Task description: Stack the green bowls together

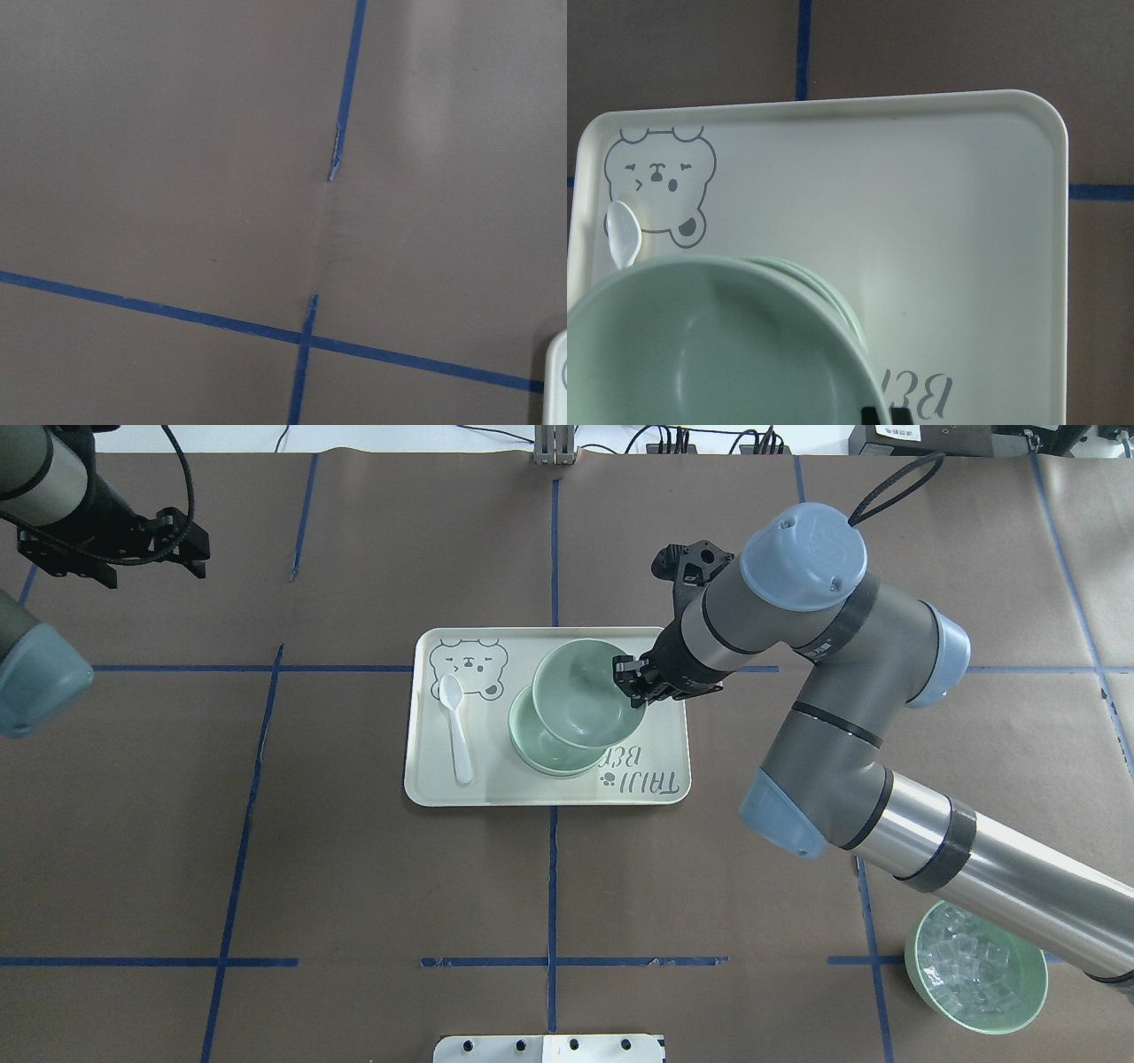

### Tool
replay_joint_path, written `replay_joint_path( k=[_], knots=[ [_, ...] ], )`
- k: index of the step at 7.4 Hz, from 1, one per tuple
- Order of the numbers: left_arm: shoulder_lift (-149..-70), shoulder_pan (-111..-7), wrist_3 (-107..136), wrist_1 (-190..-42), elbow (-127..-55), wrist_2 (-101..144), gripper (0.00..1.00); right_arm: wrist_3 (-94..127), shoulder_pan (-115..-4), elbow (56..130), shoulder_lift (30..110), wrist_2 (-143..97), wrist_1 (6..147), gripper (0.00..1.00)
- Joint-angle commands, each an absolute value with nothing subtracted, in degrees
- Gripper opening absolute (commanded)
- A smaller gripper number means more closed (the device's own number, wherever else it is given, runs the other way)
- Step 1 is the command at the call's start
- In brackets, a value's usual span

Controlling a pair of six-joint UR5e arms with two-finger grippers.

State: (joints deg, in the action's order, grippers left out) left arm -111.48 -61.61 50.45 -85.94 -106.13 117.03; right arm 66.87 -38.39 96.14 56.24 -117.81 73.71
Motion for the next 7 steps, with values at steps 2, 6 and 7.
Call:
replay_joint_path(
  k=[2,6,7],
  knots=[
    [-106.62,-70.19,34.24,-86.22,-105.21,122.85,1.00,66.88,-36.65,94.84,55.38,-116.81,73.83,0.00],
    [-103.80,-72.69,29.53,-87.01,-104.68,123.22,1.00,66.88,-36.56,91.58,52.73,-116.89,73.92,0.00],
    [-103.71,-72.77,29.53,-87.01,-104.68,123.22,1.00,66.88,-35.95,91.76,52.91,-116.11,74.53,0.99]
  ],
)
